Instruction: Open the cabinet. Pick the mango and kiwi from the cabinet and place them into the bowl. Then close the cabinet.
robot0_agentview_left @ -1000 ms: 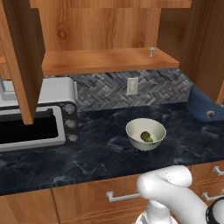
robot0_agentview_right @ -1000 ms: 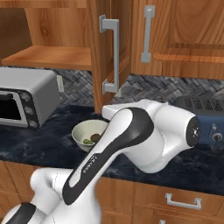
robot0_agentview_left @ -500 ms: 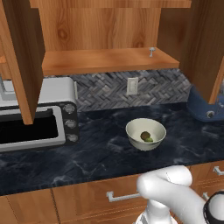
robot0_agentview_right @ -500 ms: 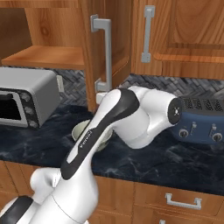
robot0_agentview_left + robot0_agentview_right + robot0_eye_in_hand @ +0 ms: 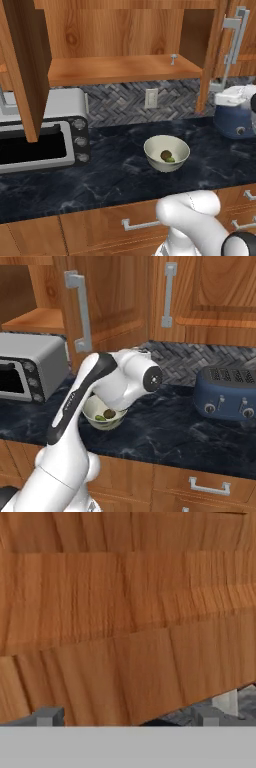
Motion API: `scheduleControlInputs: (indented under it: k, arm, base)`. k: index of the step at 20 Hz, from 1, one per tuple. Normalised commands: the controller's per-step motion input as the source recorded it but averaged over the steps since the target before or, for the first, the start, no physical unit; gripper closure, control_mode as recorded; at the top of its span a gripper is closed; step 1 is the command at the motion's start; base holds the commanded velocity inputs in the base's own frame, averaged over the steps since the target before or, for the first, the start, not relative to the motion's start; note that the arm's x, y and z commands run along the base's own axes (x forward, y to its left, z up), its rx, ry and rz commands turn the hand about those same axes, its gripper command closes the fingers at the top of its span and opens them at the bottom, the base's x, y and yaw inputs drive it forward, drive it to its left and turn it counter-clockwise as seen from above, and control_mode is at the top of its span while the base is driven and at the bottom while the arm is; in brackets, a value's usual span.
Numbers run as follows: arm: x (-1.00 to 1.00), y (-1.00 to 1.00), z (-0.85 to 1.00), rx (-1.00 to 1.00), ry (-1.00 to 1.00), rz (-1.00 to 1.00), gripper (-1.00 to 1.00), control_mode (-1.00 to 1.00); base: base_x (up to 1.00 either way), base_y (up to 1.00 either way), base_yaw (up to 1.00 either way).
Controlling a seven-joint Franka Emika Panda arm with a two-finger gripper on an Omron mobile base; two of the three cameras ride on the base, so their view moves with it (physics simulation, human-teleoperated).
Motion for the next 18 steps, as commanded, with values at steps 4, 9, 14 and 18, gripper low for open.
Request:
scheduleControlInputs:
  k: [4, 9, 14, 18]
  arm:
    - [1.00, 0.57, -0.17, 0.00, -0.01, -0.30, -1.00, -1.00]
    - [1.00, 0.02, -0.01, 0.00, 0.09, -0.22, -1.00, -1.00]
    - [1.00, 0.00, 0.00, 0.00, 0.11, -0.17, -1.00, -1.00]
    - [0.96, 0.00, -0.02, 0.00, 0.06, -0.12, -1.00, -1.00]
  base:
    - [0.00, 0.00, 0.00]
    - [0.00, 0.00, 0.00]
    - [0.00, 0.00, 0.00]
    - [0.00, 0.00, 0.00]
